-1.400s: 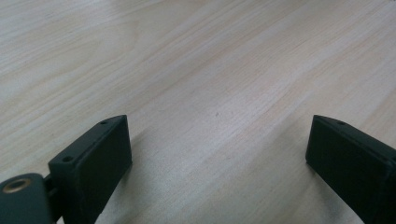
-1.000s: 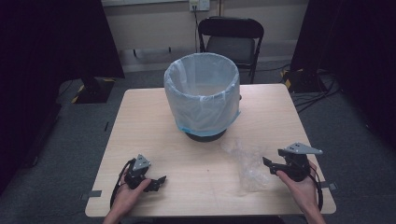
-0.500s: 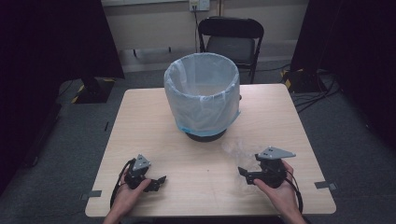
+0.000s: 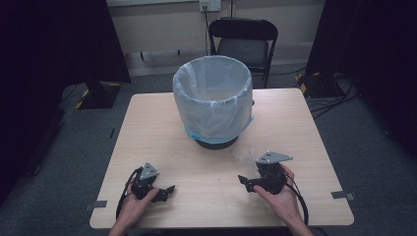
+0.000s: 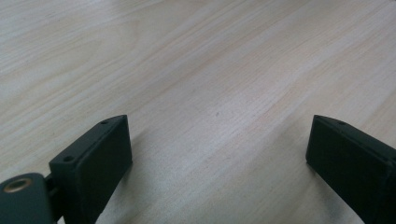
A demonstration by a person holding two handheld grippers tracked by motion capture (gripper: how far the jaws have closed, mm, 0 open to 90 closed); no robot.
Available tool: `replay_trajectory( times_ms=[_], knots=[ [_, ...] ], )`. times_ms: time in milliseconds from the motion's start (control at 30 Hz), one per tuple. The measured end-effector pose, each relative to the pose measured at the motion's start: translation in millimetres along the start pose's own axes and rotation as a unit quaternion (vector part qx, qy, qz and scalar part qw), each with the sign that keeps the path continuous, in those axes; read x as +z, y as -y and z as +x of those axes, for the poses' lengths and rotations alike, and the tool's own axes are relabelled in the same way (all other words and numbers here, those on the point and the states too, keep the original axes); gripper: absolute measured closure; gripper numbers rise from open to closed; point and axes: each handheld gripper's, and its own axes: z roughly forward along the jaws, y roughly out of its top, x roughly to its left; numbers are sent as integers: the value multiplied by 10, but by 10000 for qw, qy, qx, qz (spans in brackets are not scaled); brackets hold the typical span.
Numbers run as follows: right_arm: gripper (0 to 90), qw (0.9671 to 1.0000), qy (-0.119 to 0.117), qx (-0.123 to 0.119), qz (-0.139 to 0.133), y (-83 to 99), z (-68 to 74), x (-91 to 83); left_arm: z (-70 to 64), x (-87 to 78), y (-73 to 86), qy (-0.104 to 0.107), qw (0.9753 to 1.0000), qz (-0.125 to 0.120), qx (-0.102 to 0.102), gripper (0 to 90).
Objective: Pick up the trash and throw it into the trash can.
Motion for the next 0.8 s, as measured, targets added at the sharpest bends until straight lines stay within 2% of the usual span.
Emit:
replay_trajectory(
  times_ms=[67,133,200,233,267,300,333,367,433,467,500,533,567,633,800],
  knots=[
    [171,10000,30,21,64,26,-12,26,0,0,0,0,10000,0,-1,64],
    [222,9998,94,39,169,83,-33,62,0,0,0,0,10000,1,1,64],
    [310,9997,81,53,239,133,-70,92,0,0,0,1,10000,0,1,64],
    [404,9994,131,85,315,168,-104,122,0,0,0,0,10000,0,1,64],
    [404,9994,131,85,315,168,-104,122,0,0,0,0,10000,0,1,64],
    [482,9991,158,113,383,199,-137,145,0,0,0,-1,10000,2,-1,64],
    [482,9991,158,113,383,199,-137,145,0,0,0,-1,10000,2,-1,64],
    [588,9989,159,120,424,222,-169,162,0,0,0,0,10000,1,2,64],
    [673,9984,231,138,487,232,-200,173,0,0,0,-1,10000,1,1,64],
    [673,9984,231,138,487,232,-200,173,0,0,0,-1,10000,1,1,64],
    [764,9984,217,182,497,233,-233,172,0,0,0,-1,10000,2,0,64],
    [764,9984,217,182,497,233,-233,172,0,0,0,-1,10000,2,0,64],
    [853,9984,184,230,474,232,-251,160,0,0,0,0,10000,2,1,64],
    [893,9988,99,236,407,225,-268,134,0,0,0,-1,10000,1,-1,64],
    [900,9995,25,207,251,199,-267,53,0,0,0,-1,10000,2,3,64]
  ],
)
